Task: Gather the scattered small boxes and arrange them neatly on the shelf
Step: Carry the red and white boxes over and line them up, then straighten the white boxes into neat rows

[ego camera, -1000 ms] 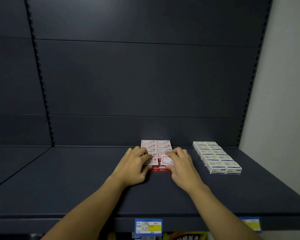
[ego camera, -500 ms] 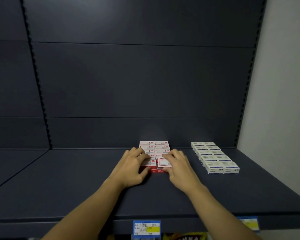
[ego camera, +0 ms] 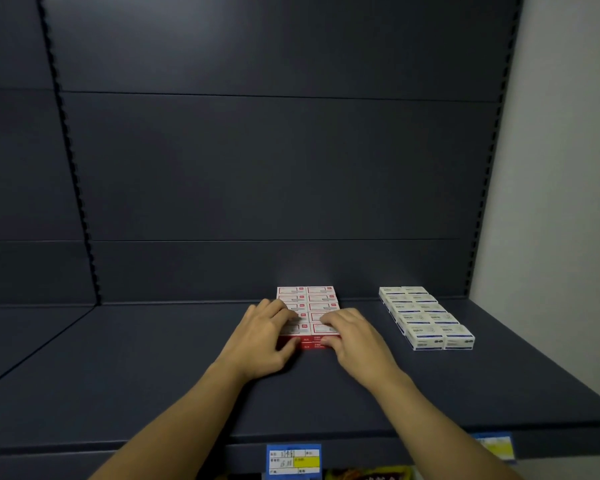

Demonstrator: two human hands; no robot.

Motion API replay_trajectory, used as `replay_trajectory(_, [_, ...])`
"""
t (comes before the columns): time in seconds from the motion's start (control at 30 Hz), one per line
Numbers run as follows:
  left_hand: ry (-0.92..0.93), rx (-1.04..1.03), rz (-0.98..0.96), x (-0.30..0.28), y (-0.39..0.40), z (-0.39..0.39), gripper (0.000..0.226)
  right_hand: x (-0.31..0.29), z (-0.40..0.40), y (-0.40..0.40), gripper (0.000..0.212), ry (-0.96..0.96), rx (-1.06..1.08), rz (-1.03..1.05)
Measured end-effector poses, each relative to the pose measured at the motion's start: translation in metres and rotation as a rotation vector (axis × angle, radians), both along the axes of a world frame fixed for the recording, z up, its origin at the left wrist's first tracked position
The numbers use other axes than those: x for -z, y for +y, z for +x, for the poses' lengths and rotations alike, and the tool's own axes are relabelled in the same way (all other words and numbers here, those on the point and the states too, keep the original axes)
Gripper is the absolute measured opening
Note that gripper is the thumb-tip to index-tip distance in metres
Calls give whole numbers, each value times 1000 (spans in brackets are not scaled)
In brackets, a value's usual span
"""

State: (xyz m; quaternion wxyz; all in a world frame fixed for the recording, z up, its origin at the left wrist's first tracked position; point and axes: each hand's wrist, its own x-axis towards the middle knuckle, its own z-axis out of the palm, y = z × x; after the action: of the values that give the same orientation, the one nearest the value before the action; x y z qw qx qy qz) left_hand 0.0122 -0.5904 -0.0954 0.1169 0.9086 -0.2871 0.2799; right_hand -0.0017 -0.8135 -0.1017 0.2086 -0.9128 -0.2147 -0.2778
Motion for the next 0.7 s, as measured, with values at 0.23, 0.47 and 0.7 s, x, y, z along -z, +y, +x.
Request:
replay_trajectory(0.23, [14, -52, -2, -4, 0, -3, 57, -6, -3, 2, 43, 42, 60, -40])
replay_trajectory(0.47, [58, -133, 165, -36, -12, 7, 70, -27, -12, 1, 49, 69, 73, -159])
replay_trajectory(0.7, [193, -106, 333, -74, -51, 24, 44, -72, -13, -41, 53, 300, 337, -202])
